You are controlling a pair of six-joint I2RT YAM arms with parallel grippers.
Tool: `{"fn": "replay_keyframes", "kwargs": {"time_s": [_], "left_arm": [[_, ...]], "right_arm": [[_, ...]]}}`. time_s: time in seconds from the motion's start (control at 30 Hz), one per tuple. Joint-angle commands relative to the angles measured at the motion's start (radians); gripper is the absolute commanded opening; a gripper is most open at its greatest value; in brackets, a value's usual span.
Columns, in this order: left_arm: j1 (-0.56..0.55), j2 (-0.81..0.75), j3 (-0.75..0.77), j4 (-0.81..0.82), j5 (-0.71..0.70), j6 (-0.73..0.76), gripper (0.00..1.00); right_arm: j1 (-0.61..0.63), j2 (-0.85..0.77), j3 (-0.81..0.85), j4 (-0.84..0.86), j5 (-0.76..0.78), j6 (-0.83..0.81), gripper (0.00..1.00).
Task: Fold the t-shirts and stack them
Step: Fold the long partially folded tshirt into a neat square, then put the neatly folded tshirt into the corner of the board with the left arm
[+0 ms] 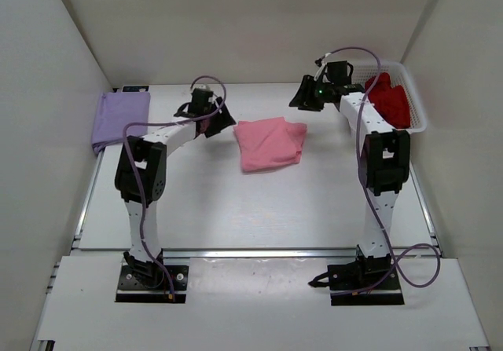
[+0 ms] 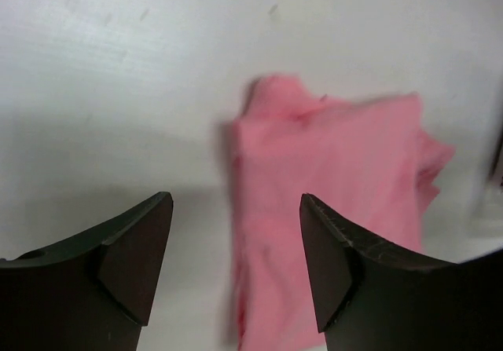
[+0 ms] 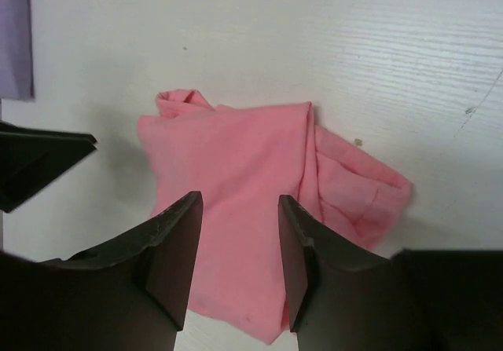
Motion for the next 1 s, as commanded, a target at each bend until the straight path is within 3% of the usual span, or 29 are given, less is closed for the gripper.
{"fn": "replay_keyframes", "kwargs": {"time_s": [0.0,0.07,0.27,0.43,0.53,0.63,0.8,0.97], "left_arm": [[0.031,-0.184,-0.216,0.157,0.102,-0.038,0.77],[0.013,-0.217,-0.326,0.187,0.130,-0.045,0.77],[-0.006,-0.171,-0.474,0.392,0.291,-0.125,0.80],[-0.023,-0.041,-0.385,0.388,0.320,-0.147,0.81],[-0.075,0.022,-0.298,0.360,0.287,-0.137,0.67],[-0.125,0.114,-0.197,0.340,0.296,-0.165,0.45],[-0.191,0.251,0.129,0.182,0.273,-0.141,0.03],[-0.155,0.337,0.434,0.014,0.263,-0.111,0.00]], "right_arm": [[0.016,-0.230,-0.079,0.009,0.036,-0.035,0.42],[0.022,-0.386,-0.224,0.105,0.030,0.000,0.42],[0.058,-0.647,-0.691,0.273,-0.009,0.066,0.44],[0.084,-0.787,-0.938,0.359,-0.018,0.094,0.44],[0.101,-0.861,-1.035,0.368,-0.007,0.088,0.43],[0.095,-0.934,-1.126,0.391,-0.013,0.106,0.43],[0.064,-1.069,-1.256,0.364,-0.029,0.118,0.42],[0.022,-1.131,-1.361,0.374,-0.062,0.131,0.42]]}}
